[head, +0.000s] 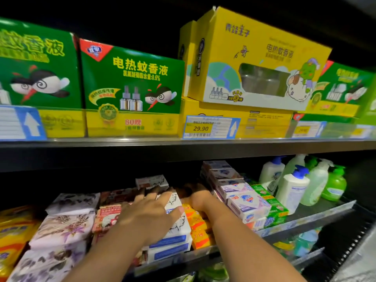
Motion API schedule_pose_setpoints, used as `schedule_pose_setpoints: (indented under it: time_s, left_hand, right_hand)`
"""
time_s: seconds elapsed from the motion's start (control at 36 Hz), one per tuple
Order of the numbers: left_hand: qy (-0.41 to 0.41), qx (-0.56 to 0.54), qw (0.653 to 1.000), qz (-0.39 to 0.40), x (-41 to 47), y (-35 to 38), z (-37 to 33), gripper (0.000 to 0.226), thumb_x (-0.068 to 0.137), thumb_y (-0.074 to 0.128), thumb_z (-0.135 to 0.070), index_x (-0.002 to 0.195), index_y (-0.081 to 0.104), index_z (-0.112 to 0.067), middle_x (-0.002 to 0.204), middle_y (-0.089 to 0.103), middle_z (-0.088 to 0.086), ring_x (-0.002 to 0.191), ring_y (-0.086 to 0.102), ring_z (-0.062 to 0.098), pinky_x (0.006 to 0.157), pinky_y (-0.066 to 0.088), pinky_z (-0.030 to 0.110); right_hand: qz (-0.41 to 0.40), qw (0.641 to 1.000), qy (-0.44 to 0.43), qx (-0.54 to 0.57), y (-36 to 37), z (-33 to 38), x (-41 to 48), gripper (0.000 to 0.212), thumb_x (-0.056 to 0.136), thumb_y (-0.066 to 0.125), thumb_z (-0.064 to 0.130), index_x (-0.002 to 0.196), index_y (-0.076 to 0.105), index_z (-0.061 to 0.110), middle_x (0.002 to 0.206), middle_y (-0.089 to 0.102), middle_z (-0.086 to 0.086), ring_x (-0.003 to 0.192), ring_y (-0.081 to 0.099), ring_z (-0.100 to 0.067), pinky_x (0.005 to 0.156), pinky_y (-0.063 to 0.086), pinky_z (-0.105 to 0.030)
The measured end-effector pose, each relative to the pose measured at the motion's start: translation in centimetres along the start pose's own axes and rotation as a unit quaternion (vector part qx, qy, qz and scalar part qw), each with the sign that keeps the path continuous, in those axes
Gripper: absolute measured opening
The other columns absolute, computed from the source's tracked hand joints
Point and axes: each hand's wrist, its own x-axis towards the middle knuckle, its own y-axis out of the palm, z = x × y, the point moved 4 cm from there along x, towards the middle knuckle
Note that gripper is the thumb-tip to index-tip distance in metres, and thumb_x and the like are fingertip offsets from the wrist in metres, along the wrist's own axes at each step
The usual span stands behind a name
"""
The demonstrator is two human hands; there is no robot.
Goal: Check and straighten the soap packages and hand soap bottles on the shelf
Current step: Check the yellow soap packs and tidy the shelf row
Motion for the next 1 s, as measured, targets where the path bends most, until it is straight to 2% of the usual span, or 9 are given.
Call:
schedule_pose_setpoints:
  time_s: [0.08, 0.25, 0.56, 0.69, 0.75, 0.81, 0.89, 0.94, 1.0]
  left_hand:
    - [-0.001, 0.004, 1.000, -0.005, -0.1, 0.0, 0.0, 0.068, 0.093, 0.021, -0.073, 0.153, 0.011, -0.043, 0.158, 0.025, -0.006, 0.141, 0.025, 0.024, 0.113, 0.027, 0.051]
    - [-0.001, 0.013, 1.000, -0.010, -0.2, 0.0, -0.2, 0.067, 0.094, 0.020, -0.072, 0.153, 0.011, -0.042, 0.158, 0.025, -0.005, 0.140, 0.026, 0.025, 0.112, 0.030, 0.049]
    - [-0.003, 0.015, 1.000, -0.017, 0.2, 0.4, 0.0, 0.064, 0.095, 0.021, -0.068, 0.153, 0.008, -0.044, 0.158, 0.023, -0.005, 0.142, 0.022, 0.026, 0.113, 0.028, 0.051]
    - [-0.013, 0.025, 0.999, -0.015, 0.2, 0.2, -0.1, 0.065, 0.093, 0.019, -0.072, 0.151, 0.009, -0.046, 0.160, 0.020, -0.007, 0.141, 0.025, 0.025, 0.111, 0.027, 0.052]
    - [-0.015, 0.021, 0.999, -0.019, 0.0, 0.0, -0.2, 0.065, 0.092, 0.020, -0.074, 0.150, 0.011, -0.047, 0.159, 0.022, -0.008, 0.141, 0.026, 0.023, 0.110, 0.027, 0.049]
    - [-0.014, 0.009, 1.000, -0.020, -0.3, -0.1, -0.4, 0.063, 0.092, 0.023, -0.073, 0.149, 0.012, -0.048, 0.159, 0.021, -0.009, 0.142, 0.024, 0.024, 0.112, 0.026, 0.047]
    - [-0.016, -0.030, 0.999, 0.003, -0.2, -0.1, -0.4, 0.065, 0.093, 0.024, -0.073, 0.151, 0.004, -0.051, 0.164, 0.001, -0.015, 0.151, 0.002, 0.026, 0.120, 0.015, 0.049]
    - [-0.015, -0.036, 0.999, 0.011, 0.1, 0.1, -0.3, 0.068, 0.092, 0.024, -0.073, 0.151, -0.002, -0.050, 0.163, -0.007, -0.019, 0.151, -0.008, 0.027, 0.121, 0.009, 0.050]
    - [-0.018, -0.031, 0.999, 0.010, 0.3, 0.2, -0.2, 0.070, 0.093, 0.024, -0.073, 0.152, -0.003, -0.049, 0.164, -0.008, -0.017, 0.151, -0.010, 0.027, 0.122, 0.006, 0.050]
  right_hand:
    - [0.003, 1.000, 0.007, -0.023, -0.5, 0.1, -0.4, 0.048, 0.090, 0.071, 0.034, 0.134, 0.054, 0.026, 0.126, 0.060, -0.007, 0.114, 0.057, -0.031, 0.097, 0.048, -0.042]
    - [-0.024, 0.999, -0.015, 0.019, -0.6, 0.0, -0.6, 0.047, 0.086, 0.077, 0.029, 0.129, 0.058, 0.029, 0.124, 0.064, -0.004, 0.110, 0.060, -0.026, 0.097, 0.052, -0.042]
    - [-0.049, 0.993, -0.071, 0.077, -1.4, 0.5, -1.5, 0.063, 0.079, 0.084, 0.033, 0.135, 0.057, 0.027, 0.131, 0.062, -0.002, 0.117, 0.058, -0.027, 0.092, 0.049, -0.036]
    - [-0.084, 0.991, -0.106, 0.024, -2.1, 0.9, -3.1, 0.063, 0.081, 0.081, 0.035, 0.138, 0.055, 0.028, 0.139, 0.057, -0.001, 0.120, 0.057, -0.025, 0.100, 0.047, -0.036]
    - [-0.093, 0.990, -0.102, -0.029, -2.5, 1.1, -4.1, 0.059, 0.086, 0.076, 0.037, 0.139, 0.054, 0.027, 0.137, 0.057, -0.003, 0.120, 0.057, -0.025, 0.096, 0.047, -0.034]
    - [-0.106, 0.988, -0.069, -0.090, -3.1, 1.1, -5.2, 0.046, 0.090, 0.071, 0.042, 0.130, 0.060, 0.023, 0.117, 0.066, -0.007, 0.108, 0.062, -0.027, 0.081, 0.046, -0.031]
    - [-0.113, 0.986, -0.028, -0.119, -4.1, 0.9, -6.9, 0.030, 0.092, 0.067, 0.043, 0.083, 0.060, 0.015, 0.078, 0.057, -0.003, 0.082, 0.060, -0.026, 0.070, 0.042, -0.031]
    - [-0.113, 0.985, -0.042, -0.127, -4.3, 0.8, -7.7, 0.031, 0.092, 0.068, 0.041, 0.080, 0.056, 0.015, 0.085, 0.058, -0.003, 0.082, 0.059, -0.023, 0.070, 0.044, -0.032]
    - [-0.124, 0.981, -0.073, -0.129, -4.5, 1.0, -8.4, 0.029, 0.091, 0.069, 0.042, 0.101, 0.064, 0.016, 0.104, 0.061, -0.006, 0.097, 0.061, -0.026, 0.078, 0.049, -0.034]
